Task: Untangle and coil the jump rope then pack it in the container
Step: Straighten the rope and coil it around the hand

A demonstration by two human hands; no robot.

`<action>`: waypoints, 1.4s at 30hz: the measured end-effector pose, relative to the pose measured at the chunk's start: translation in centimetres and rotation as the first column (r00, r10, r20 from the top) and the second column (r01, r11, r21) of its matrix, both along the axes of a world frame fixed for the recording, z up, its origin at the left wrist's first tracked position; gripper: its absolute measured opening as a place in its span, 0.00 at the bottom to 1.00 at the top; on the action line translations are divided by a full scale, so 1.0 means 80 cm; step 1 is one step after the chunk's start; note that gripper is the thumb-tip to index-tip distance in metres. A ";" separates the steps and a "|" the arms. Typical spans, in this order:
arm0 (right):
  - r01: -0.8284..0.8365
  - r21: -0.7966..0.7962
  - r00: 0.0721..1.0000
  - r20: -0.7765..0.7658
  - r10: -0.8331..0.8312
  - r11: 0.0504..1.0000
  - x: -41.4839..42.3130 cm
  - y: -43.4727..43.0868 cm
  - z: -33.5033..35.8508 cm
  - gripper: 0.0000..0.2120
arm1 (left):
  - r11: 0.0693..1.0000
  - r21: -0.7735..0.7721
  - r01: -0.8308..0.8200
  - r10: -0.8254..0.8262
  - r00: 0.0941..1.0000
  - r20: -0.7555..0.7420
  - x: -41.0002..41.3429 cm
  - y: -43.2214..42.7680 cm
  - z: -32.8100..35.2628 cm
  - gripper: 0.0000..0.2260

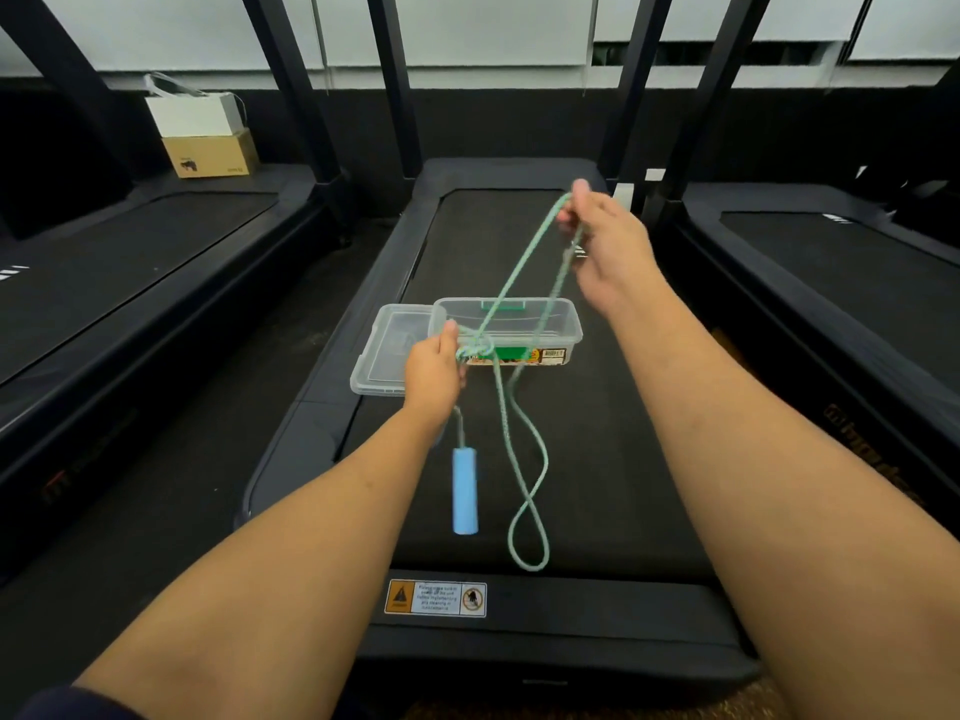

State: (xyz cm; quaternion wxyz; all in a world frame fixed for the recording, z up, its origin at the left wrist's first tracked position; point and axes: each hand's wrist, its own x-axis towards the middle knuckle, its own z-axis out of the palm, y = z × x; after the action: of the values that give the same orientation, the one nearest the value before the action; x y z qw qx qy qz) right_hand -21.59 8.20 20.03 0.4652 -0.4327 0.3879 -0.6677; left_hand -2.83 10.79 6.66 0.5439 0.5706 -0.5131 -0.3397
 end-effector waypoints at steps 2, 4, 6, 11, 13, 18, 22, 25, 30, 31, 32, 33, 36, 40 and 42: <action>0.167 0.090 0.986 -0.022 -0.166 0.982 -0.015 -0.005 -0.023 0.11 | 0.999 -0.039 -0.010 0.010 1.000 0.018 -0.013 -0.003 0.017 0.25; 0.397 0.129 0.880 -0.333 -0.338 0.909 -0.026 -0.009 -0.047 0.04 | 0.998 -0.060 -0.012 0.015 0.998 0.054 -0.019 -0.006 0.017 0.25; 0.456 -0.009 0.685 -0.635 -0.357 0.890 -0.025 -0.011 -0.058 0.11 | 0.999 -0.048 -0.006 0.009 0.998 0.067 -0.020 -0.006 0.010 0.25; -0.316 0.051 0.363 -0.916 0.170 0.947 0.018 0.012 -0.041 0.08 | 1.000 -0.015 -0.013 0.014 0.998 0.061 -0.023 -0.007 0.011 0.24; -0.350 0.197 0.071 -0.969 0.236 0.916 0.035 0.015 -0.042 0.06 | 1.000 0.003 -0.010 0.010 0.997 0.081 -0.021 -0.007 0.010 0.25; -0.282 0.365 -0.021 -0.927 0.374 0.887 0.047 0.017 -0.057 0.05 | 0.999 0.005 -0.034 0.034 0.995 0.093 -0.010 -0.005 0.001 0.29; -0.187 0.191 -0.059 -0.981 0.183 0.964 0.050 0.017 -0.050 0.08 | 0.998 -0.041 -0.048 0.055 0.978 0.199 -0.015 0.005 0.012 0.26; -0.164 0.169 0.257 -0.944 0.208 0.972 0.048 0.016 -0.044 0.07 | 0.995 -0.053 -0.090 0.102 0.943 0.318 -0.013 0.011 0.014 0.26; -0.325 0.240 0.722 -0.561 0.404 0.915 0.035 0.014 -0.025 0.07 | 0.992 0.027 -0.122 0.112 0.967 0.228 -0.001 0.003 0.000 0.27; -0.352 0.244 0.744 -0.513 0.428 0.904 0.033 0.014 -0.024 0.08 | 0.994 0.036 -0.099 0.092 0.983 0.162 -0.002 0.002 0.001 0.27; -0.367 0.243 0.746 -0.499 0.441 0.898 0.031 0.013 -0.024 0.09 | 0.996 0.038 -0.078 0.074 0.991 0.110 -0.004 0.003 0.005 0.26; -0.375 0.243 0.730 -0.517 0.446 0.895 0.030 0.013 -0.025 0.08 | 0.997 0.035 -0.069 0.065 0.993 0.098 -0.008 0.005 0.008 0.26; -0.405 0.261 0.635 -0.609 0.475 0.876 0.034 0.017 -0.030 0.06 | 0.997 -0.019 -0.078 0.080 0.982 0.173 -0.015 0.005 0.012 0.26; -0.470 0.286 0.699 -0.458 0.550 0.835 0.041 0.023 -0.026 0.07 | 0.997 -0.017 -0.079 0.080 0.987 0.138 -0.019 0.007 0.011 0.26; -0.459 0.294 0.713 -0.442 0.545 0.838 0.041 0.023 -0.025 0.07 | 0.994 -0.028 -0.101 0.104 0.986 0.128 -0.020 0.010 0.014 0.27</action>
State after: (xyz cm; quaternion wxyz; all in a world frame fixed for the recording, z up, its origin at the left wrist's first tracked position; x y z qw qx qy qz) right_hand -18.31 10.02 18.06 0.5437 -0.6425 0.4170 -0.3431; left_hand -4.43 11.59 7.79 0.5321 0.6113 -0.5209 -0.2680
